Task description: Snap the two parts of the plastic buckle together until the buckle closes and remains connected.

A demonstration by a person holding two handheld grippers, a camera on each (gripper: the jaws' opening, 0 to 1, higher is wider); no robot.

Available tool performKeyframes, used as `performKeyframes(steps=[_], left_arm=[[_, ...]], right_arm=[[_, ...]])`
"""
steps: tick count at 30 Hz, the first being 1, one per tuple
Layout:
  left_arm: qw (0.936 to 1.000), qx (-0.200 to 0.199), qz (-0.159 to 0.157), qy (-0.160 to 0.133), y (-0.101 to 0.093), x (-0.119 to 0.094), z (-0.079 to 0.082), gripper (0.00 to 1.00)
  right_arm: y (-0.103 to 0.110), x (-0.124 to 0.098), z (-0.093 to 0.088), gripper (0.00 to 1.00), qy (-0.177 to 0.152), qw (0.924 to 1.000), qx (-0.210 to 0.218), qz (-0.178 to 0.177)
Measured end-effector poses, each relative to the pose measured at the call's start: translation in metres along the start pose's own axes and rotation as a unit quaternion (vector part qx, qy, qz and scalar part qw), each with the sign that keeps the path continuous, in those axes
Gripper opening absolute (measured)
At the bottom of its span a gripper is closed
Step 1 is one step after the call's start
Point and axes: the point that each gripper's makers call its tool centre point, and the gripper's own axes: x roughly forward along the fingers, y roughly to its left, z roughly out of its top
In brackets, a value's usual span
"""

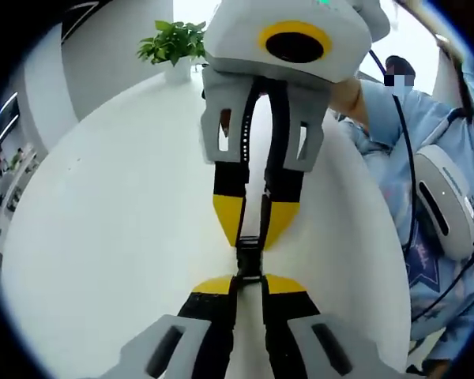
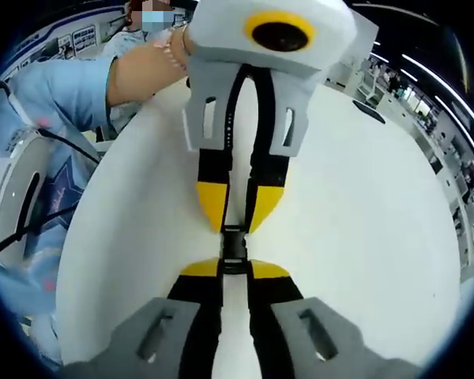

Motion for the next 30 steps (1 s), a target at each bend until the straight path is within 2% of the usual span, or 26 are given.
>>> performKeyframes(steps=[14, 24, 28, 30], left_arm=[[0.9999, -0.009, 0.002, -0.006, 0.040, 0.004, 0.015, 0.11], [0.9998, -0.018, 0.008, 0.003, 0.071, 0.006, 0.019, 0.11], [0.9996, -0.027, 0.010, -0.002, 0.085, 0.008, 0.019, 0.11], [0.9995, -0.028, 0.010, -0.005, 0.089, 0.009, 0.019, 0.11]], right_arm=[[-0.048, 0.005, -0.004, 0.11, -0.009, 0.9991, 0.042, -0.001], [-0.076, 0.007, -0.009, 0.11, -0.014, 0.9982, 0.056, -0.015], [-0.090, 0.007, -0.012, 0.11, -0.014, 0.9978, 0.062, -0.021], [-0.090, 0.007, -0.013, 0.11, -0.014, 0.9977, 0.063, -0.022]])
